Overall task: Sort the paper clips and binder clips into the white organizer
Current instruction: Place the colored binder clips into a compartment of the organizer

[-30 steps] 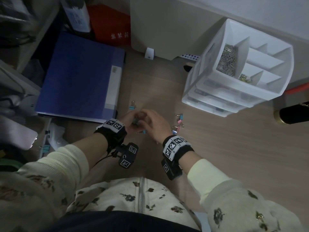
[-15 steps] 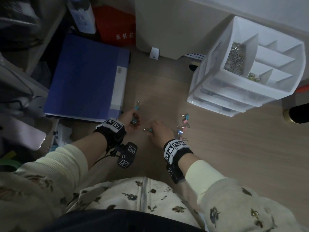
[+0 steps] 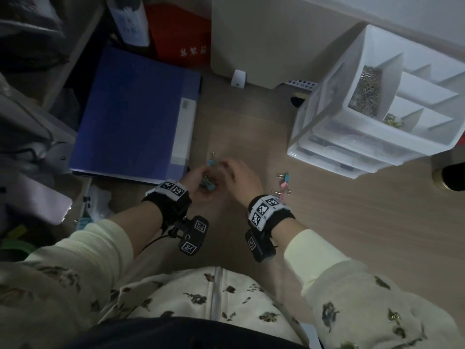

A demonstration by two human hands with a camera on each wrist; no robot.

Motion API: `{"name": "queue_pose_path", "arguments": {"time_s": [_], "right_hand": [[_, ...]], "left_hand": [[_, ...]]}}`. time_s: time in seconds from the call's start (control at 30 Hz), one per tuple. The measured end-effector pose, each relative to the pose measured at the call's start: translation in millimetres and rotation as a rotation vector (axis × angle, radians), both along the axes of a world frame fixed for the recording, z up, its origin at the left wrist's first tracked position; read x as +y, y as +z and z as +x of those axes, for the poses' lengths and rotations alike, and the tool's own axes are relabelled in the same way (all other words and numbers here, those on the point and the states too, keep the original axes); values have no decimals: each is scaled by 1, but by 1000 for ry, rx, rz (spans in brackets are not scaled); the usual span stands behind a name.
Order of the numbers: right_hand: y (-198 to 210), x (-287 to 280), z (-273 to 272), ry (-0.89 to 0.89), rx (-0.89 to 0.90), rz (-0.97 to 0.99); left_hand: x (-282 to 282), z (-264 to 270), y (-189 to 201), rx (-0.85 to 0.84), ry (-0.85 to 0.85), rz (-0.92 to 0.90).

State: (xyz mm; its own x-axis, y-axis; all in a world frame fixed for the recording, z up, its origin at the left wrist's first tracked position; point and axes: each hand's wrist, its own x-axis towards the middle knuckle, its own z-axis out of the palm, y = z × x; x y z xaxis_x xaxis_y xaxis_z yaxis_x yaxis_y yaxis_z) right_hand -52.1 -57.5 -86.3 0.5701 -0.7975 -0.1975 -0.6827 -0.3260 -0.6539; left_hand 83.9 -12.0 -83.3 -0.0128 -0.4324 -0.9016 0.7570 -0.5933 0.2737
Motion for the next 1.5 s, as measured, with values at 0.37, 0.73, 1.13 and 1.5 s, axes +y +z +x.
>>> {"name": "queue_pose_path", "arguments": {"time_s": [0.37, 0.73, 1.13, 1.5], "right_hand": [[-23, -31, 34, 297, 400, -98], [-18, -15, 6, 148, 533, -87], [12, 13, -40, 88, 30, 28], [-2, -35, -128, -364, 400, 139]], "left_hand": [[4, 7, -3, -147, -228, 70], [2, -3, -3, -193, -172, 36], [-5, -47, 5, -123, -217, -108], [-9, -60, 0, -126, -257, -4]]}}
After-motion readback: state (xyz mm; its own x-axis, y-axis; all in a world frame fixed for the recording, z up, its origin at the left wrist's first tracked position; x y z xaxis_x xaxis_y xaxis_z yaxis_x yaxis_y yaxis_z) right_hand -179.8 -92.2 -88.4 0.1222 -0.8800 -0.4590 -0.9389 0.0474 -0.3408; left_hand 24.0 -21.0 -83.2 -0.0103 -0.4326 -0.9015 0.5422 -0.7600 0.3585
